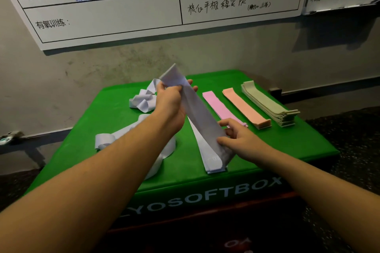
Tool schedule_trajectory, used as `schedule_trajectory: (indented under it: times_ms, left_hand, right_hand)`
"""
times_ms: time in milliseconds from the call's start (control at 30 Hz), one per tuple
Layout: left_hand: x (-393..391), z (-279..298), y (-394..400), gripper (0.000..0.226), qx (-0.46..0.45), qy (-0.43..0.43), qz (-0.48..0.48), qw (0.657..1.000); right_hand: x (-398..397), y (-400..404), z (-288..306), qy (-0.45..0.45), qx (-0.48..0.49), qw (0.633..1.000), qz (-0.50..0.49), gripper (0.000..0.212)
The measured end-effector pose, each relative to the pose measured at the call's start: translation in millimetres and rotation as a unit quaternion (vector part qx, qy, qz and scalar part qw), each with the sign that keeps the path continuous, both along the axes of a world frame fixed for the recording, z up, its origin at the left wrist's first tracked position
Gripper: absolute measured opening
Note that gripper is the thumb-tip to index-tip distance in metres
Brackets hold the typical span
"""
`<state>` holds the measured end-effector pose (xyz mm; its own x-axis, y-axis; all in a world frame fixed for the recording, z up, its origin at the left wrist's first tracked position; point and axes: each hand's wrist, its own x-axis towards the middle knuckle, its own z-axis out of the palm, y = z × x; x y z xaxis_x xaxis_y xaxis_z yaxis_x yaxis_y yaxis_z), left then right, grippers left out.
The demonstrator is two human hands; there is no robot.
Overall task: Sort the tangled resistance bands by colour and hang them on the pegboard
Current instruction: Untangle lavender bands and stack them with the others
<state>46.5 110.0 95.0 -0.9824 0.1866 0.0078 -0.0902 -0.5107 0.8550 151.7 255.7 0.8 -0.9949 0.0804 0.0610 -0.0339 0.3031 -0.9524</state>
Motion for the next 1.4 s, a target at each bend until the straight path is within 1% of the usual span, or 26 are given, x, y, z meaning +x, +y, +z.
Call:
schedule_trajectory:
  times_ms: [67,133,200,300,400,467,567,633,700,733,767,833,867,933,967,1033,1100,1133,1267,1333,1400]
  left_hand:
    - [-10,-5,-1,0.041,-0.009,-0.006,0.012,1.000]
    - [-21,-12,-1,0.041,-0.018,-0.011,0.022,1.000]
    - [-30,-17,0,0.041,-0.026,-0.015,0.029,0.999]
    - [-41,-23,5,0.041,-0.047,-0.029,0.027,0.998]
    - [-52,-29,10,0.043,-0.064,-0.046,0.024,0.997]
    - [-62,-35,13,0.045,-0.083,-0.050,0.022,0.995]
    - [-73,-43,19,0.044,-0.107,-0.051,0.005,0.993]
    - [-80,-48,23,0.039,-0.129,-0.042,0.004,0.991]
    - [-86,-53,29,0.036,-0.151,-0.031,0.012,0.988]
    - [-90,-57,31,0.036,-0.156,-0.030,0.012,0.987]
    - [-96,-61,34,0.036,-0.159,-0.029,0.012,0.987]
    - [-105,-70,38,0.035,-0.179,-0.018,0.005,0.984]
    - [-109,-74,39,0.034,-0.200,-0.015,-0.003,0.980]
    - [-118,-81,40,0.031,-0.242,-0.020,-0.018,0.970]
    - [-123,-85,40,0.031,-0.256,-0.020,-0.025,0.966]
    - [-131,-94,42,0.032,-0.282,-0.019,-0.035,0.959]
    - [-138,-102,43,0.029,-0.309,-0.009,-0.038,0.950]
    - [-142,-107,44,0.026,-0.322,-0.003,-0.040,0.946]
    - [-156,-122,46,0.017,-0.368,0.012,-0.029,0.929]
    - [-160,-128,46,0.022,-0.383,0.010,-0.032,0.923]
    - [-163,-132,48,0.030,-0.405,0.015,-0.033,0.914]
  right_hand:
    - [0,6,-8,0.014,-0.004,1.000,-0.009,0.037]
    - [1,11,-15,0.024,0.000,1.000,-0.017,0.037]
    - [3,14,-18,0.037,-0.010,0.999,-0.021,0.036]
    - [4,19,-21,0.085,-0.052,0.995,-0.032,0.032]
    - [2,22,-22,0.113,-0.053,0.992,-0.035,0.019]
    - [3,26,-21,0.111,-0.038,0.993,-0.015,0.024]
    - [4,34,-19,0.052,0.017,0.997,0.052,0.038]
    - [4,40,-23,0.025,0.027,0.993,0.112,0.051]
    - [3,43,-27,0.033,0.033,0.990,0.131,0.054]
    - [0,45,-30,0.053,0.053,0.990,0.121,0.050]
    - [-3,46,-32,0.077,0.084,0.988,0.104,0.042]
    - [-10,48,-36,0.137,0.157,0.975,0.077,0.018]
    - [-13,49,-39,0.169,0.202,0.962,0.065,0.016]
    - [-18,51,-47,0.223,0.286,0.931,0.045,0.024]
    - [-21,51,-49,0.246,0.310,0.917,0.042,0.024]
    - [-24,49,-51,0.267,0.313,0.909,0.060,0.022]
    - [-27,46,-54,0.257,0.288,0.919,0.080,0.020]
    - [-28,44,-56,0.255,0.292,0.918,0.088,0.018]
    - [-29,40,-67,0.275,0.357,0.883,0.129,0.010]
    - [-29,42,-70,0.281,0.374,0.873,0.137,0.008]
    - [-29,44,-73,0.272,0.382,0.871,0.142,0.008]
